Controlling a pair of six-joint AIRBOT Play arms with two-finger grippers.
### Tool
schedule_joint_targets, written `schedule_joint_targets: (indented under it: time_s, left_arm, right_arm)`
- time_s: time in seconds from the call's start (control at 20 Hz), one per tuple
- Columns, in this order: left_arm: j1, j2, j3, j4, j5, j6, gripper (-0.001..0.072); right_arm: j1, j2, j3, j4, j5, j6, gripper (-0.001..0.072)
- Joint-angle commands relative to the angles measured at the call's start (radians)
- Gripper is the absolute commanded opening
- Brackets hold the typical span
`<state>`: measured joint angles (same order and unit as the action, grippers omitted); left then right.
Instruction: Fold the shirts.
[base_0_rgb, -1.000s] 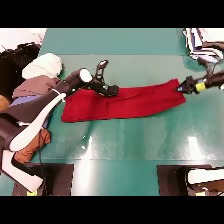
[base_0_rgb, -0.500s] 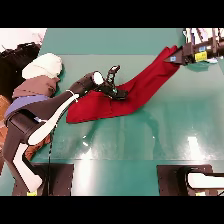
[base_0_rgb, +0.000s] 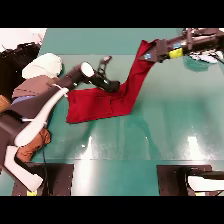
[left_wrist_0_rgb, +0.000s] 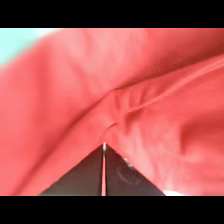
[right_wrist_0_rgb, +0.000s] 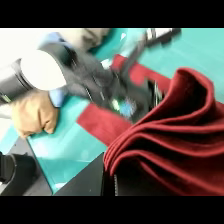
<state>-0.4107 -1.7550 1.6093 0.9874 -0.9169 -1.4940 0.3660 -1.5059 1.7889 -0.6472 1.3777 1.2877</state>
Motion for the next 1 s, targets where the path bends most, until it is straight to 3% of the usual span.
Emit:
schedule_joint_targets:
  time_s: [0.0, 0.25, 0.3, 0.4, 0.6, 0.65, 0.8, 0.95]
  left_arm:
    - [0.168, 0.17, 0.001, 0.12, -0.077, 0.012, 0.0024]
    - [0.417, 0.43, 0.001, 0.218, -0.095, 0.011, 0.0025]
    - [0.454, 0.463, 0.001, 0.218, -0.095, 0.011, 0.0025]
    - [0.504, 0.503, 0.001, 0.218, -0.099, 0.01, 0.0025]
    - [0.528, 0.513, 0.0, 0.22, -0.201, 0.023, 0.0025]
    - [0.528, 0.513, 0.0, 0.218, -0.22, 0.037, 0.0025]
    - [0.528, 0.513, 0.0, 0.218, -0.256, 0.037, 0.0025]
    - [0.528, 0.513, -0.002, 0.217, -0.269, 0.037, 0.0025]
  right_arm:
    - [0.158, -0.046, 0.002, 0.003, -0.116, -0.021, 0.0013]
    - [0.455, -0.23, 0.003, 0.077, -0.392, -0.139, 0.0018]
    - [0.499, -0.274, 0.018, 0.086, -0.425, -0.153, 0.0088]
    - [0.562, -0.371, 0.099, 0.077, -0.439, -0.156, 0.0408]
    - [0.529, -0.437, 0.218, 0.062, -0.258, -0.101, 0.0401]
    - [0.496, -0.426, 0.208, 0.03, -0.215, -0.09, 0.0362]
    - [0.358, -0.332, 0.048, -0.12, -0.123, -0.036, 0.0362]
    - [0.172, -0.201, -0.225, -0.143, -0.14, -0.035, 0.0362]
